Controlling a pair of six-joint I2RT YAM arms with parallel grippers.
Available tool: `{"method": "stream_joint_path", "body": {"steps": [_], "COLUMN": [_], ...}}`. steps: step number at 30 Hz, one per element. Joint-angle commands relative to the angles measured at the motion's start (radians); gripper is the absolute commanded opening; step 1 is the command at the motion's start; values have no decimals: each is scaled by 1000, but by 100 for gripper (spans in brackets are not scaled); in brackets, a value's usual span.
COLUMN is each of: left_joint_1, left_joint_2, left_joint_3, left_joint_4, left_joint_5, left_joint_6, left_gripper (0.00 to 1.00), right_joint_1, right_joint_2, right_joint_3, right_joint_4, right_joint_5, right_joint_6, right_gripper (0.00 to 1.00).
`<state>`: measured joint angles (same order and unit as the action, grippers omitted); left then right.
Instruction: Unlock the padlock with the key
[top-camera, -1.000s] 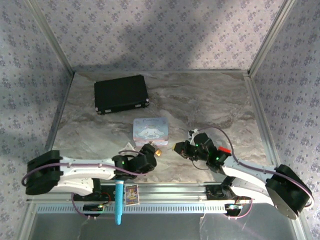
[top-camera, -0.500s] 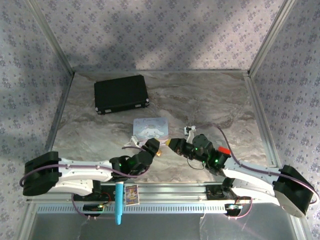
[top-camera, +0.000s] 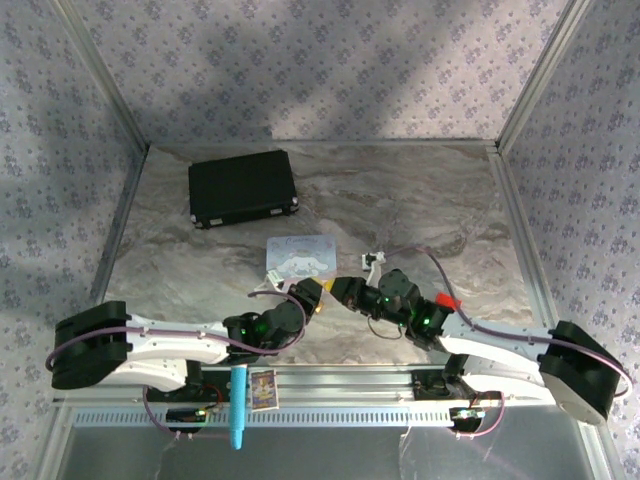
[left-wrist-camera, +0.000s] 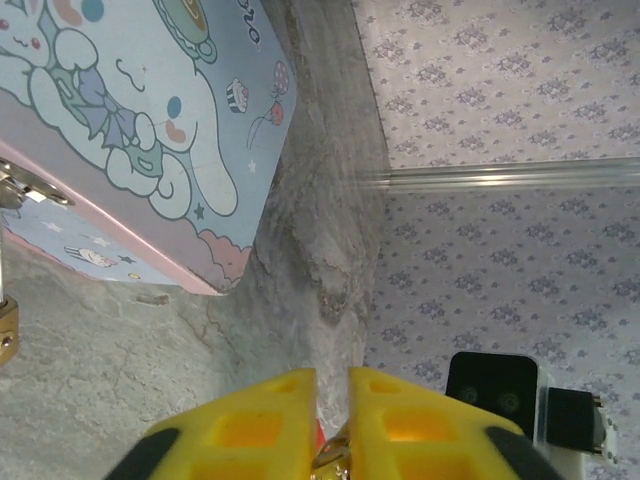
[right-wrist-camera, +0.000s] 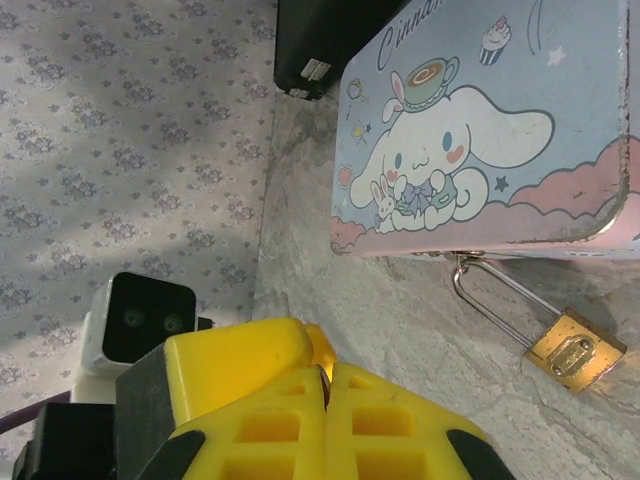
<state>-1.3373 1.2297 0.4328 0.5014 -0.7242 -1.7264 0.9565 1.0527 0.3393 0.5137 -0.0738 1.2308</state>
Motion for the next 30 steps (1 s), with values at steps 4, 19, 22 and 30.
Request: {"method": "stream_joint_path", "body": {"steps": [4, 19, 22, 30], "left_joint_1": [-8, 360, 423, 475], "left_joint_2": [-13, -287, -305, -251], "left_joint_3": [7, 121, 146, 140], "left_joint_4": [-23, -391, -414, -272], "left_joint_5": [-1, 730, 905, 1098], "left_joint_6": [5, 653, 763, 780], "left_gripper": [0, 0, 0, 0], "right_joint_1": [10, -367, -354, -262], "right_joint_2": [9, -167, -123, -9], "right_joint_3": [26, 63, 87, 136], "right_joint_4": [36, -197, -105, 78], "right_joint_5": [-7, -627, -679, -705], "right_joint_6": [-11, -419, -433, -429], "right_gripper": [0, 65, 65, 66]}}
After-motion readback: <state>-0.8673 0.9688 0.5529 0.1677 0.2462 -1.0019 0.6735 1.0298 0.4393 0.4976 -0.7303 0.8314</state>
